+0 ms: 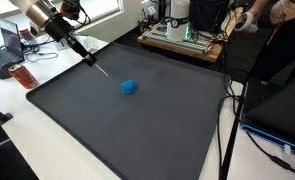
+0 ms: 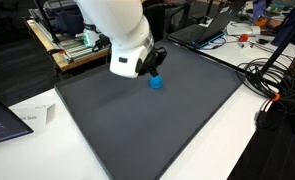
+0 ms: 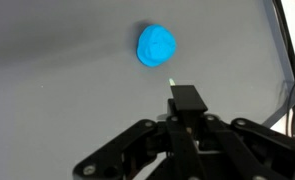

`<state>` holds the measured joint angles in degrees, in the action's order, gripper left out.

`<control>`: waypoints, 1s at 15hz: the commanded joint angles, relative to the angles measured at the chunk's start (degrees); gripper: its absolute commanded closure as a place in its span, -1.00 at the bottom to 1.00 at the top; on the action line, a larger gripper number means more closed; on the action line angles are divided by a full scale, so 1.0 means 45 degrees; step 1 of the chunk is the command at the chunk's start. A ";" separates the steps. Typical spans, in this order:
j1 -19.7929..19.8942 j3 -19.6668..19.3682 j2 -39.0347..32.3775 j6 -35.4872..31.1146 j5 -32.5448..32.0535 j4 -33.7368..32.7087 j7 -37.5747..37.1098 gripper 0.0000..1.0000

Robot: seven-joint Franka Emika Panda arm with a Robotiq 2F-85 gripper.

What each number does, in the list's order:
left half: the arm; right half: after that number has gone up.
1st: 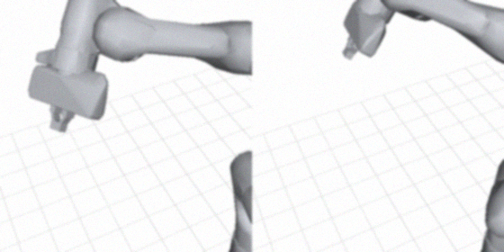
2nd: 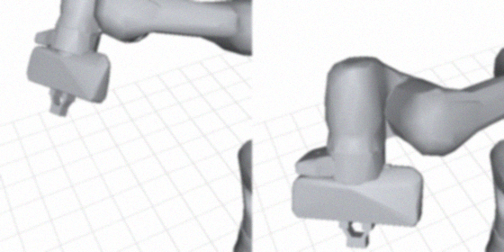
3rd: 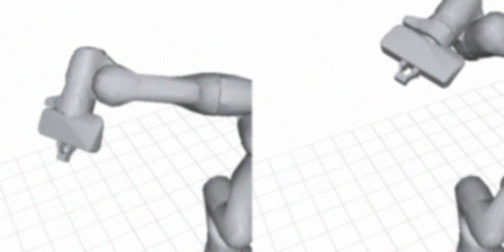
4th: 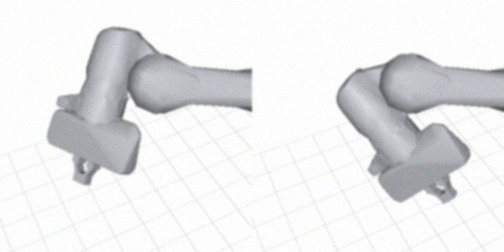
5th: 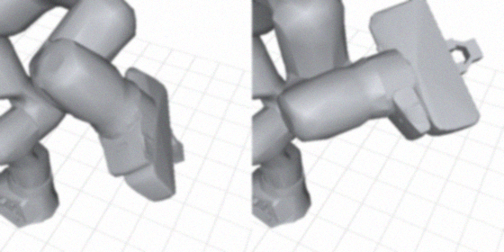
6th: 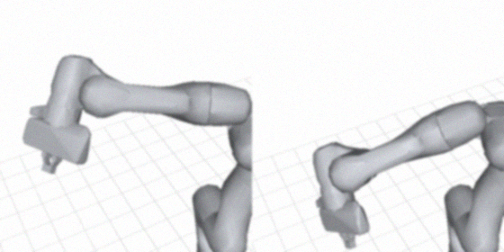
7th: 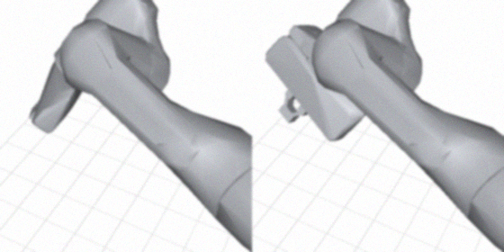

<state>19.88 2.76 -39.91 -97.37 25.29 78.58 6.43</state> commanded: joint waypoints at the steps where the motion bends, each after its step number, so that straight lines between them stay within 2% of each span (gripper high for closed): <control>1: 0.0371 -0.0127 0.1389 -0.0889 0.1310 0.2393 0.1454 0.94; 9: 0.0688 -0.0835 0.2950 -0.2510 0.3609 0.5610 0.3790 0.94; 15: 0.0406 -0.1391 0.4081 -0.3940 0.4361 0.7838 0.5126 0.94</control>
<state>22.69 -2.12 -26.25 -111.51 42.09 106.70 25.97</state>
